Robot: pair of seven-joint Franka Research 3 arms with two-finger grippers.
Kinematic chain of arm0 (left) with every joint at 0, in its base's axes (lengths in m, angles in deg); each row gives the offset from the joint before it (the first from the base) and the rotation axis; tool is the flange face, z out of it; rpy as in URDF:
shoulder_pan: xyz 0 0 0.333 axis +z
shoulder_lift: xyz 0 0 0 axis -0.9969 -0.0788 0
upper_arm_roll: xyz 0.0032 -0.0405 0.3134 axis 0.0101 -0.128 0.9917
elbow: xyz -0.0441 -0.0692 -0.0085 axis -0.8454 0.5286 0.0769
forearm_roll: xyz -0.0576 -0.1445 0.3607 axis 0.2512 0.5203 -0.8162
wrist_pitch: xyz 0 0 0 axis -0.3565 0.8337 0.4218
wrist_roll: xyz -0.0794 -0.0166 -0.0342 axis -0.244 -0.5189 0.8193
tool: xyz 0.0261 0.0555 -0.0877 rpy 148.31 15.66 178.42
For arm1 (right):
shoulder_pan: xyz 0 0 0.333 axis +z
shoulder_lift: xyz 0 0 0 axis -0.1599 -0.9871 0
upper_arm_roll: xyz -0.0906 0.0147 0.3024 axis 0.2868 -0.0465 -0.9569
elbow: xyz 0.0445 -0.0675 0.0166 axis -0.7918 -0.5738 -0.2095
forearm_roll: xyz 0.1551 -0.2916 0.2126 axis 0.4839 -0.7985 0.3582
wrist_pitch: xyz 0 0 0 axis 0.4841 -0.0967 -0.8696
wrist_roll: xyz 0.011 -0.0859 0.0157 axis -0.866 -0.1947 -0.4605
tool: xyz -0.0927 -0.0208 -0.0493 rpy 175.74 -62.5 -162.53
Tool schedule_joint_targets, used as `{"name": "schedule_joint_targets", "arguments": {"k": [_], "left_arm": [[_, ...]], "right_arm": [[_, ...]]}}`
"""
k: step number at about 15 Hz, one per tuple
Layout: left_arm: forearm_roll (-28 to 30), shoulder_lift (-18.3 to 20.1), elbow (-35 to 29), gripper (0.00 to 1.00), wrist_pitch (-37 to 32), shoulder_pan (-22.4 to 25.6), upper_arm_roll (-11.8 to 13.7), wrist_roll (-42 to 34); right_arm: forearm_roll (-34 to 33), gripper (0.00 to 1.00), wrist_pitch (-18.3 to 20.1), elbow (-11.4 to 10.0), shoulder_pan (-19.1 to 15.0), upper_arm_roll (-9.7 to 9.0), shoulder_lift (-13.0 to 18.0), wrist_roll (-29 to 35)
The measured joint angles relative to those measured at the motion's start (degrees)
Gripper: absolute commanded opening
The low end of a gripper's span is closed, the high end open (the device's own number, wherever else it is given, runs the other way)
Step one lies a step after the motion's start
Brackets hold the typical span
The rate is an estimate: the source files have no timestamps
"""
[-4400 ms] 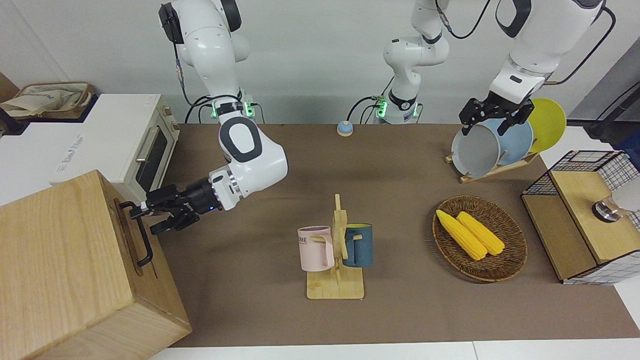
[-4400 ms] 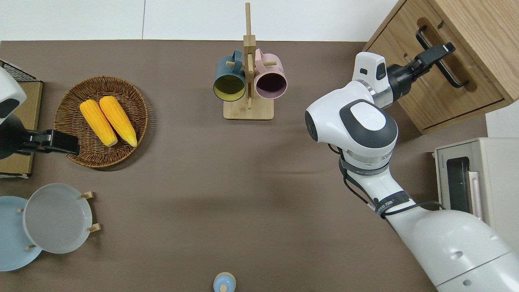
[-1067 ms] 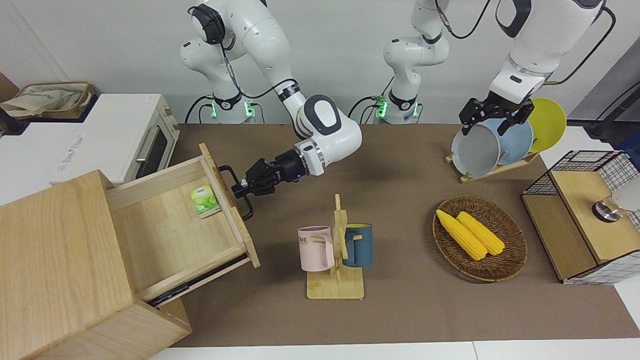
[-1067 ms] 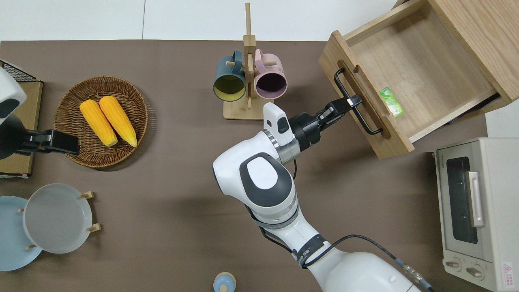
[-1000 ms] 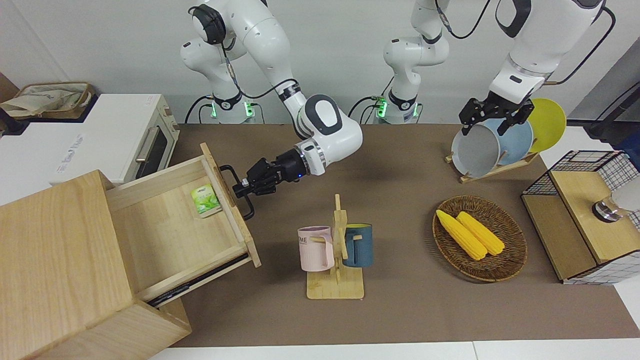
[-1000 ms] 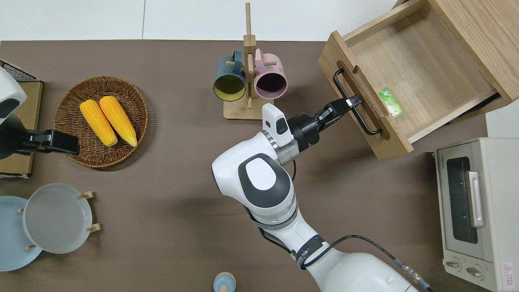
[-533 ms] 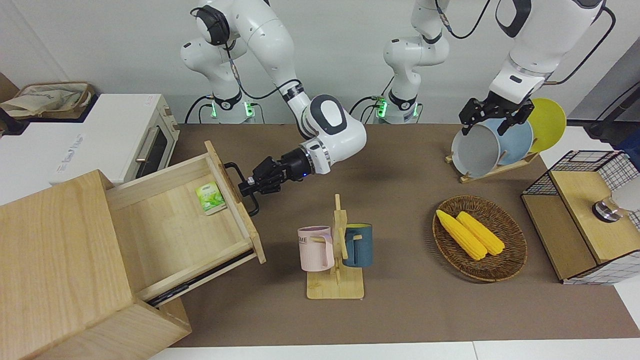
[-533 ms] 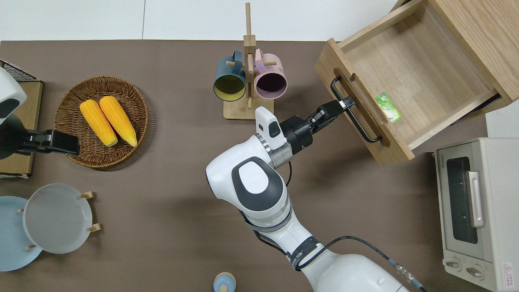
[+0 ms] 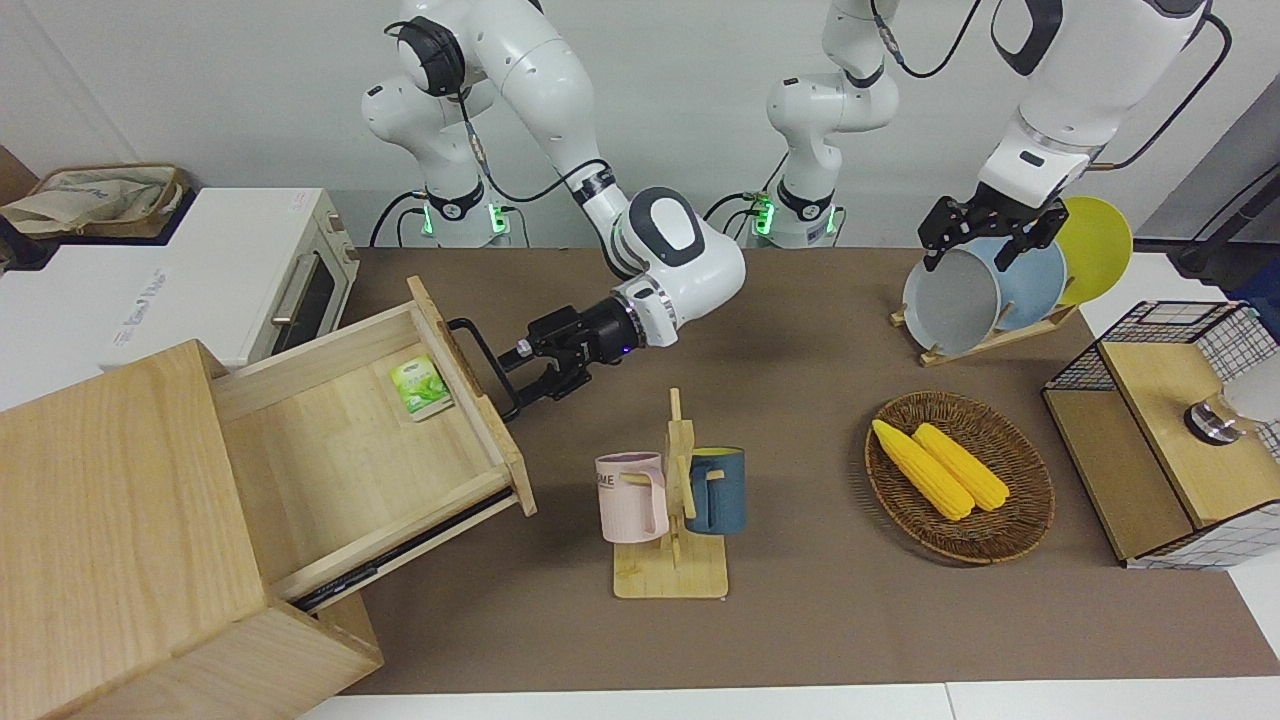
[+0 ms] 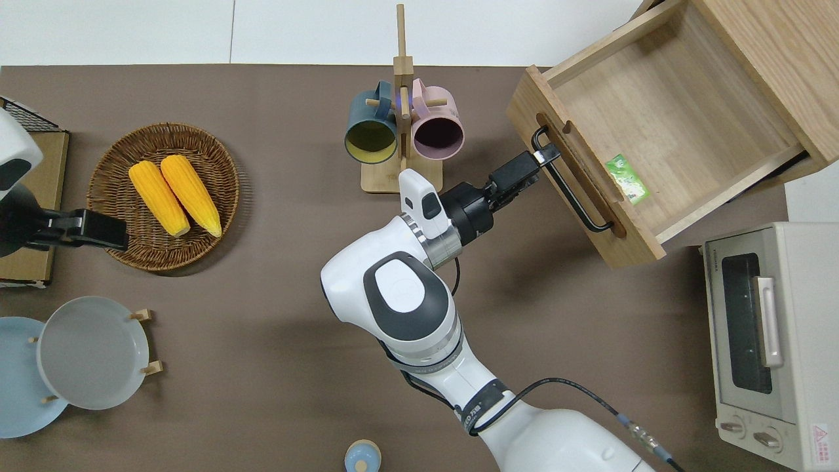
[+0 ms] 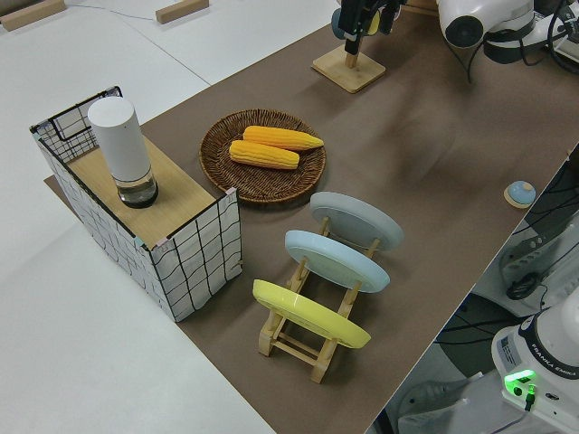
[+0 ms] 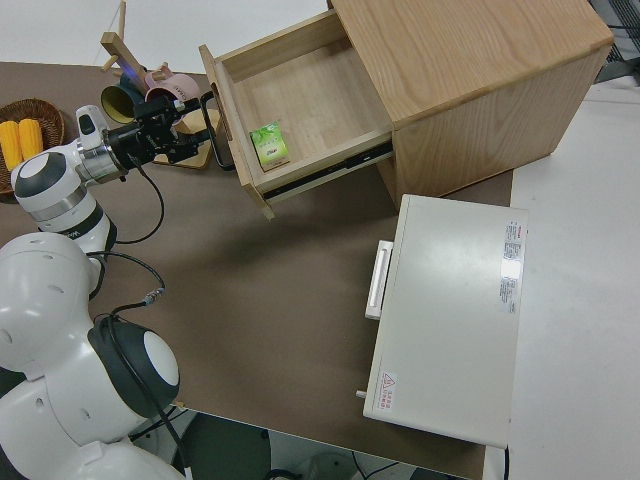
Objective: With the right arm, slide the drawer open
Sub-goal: 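Open the right gripper and release the drawer handle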
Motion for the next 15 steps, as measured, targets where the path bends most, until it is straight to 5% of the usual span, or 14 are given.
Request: {"name": "schedule_joint_targets", "arguments": {"k": [5,12,15], "left_arm": [[0.00,0.00,0.00,0.99,0.00,0.00,0.00,0.00],[0.00,0.00,0.00,0.99,0.00,0.00,0.00,0.00],[0.00,0.00,0.00,0.99,0.00,0.00,0.00,0.00]], "right_arm": [[1.99,0.983,0.00,0.65,0.15,-0.17,-0.02,0.00],[18.74,0.983,0.22,9.79,1.72,-0.30,1.92,-0.19],[25.88,0.983,0.23,11.82,1.36,-0.14,4.66,-0.33]]}}
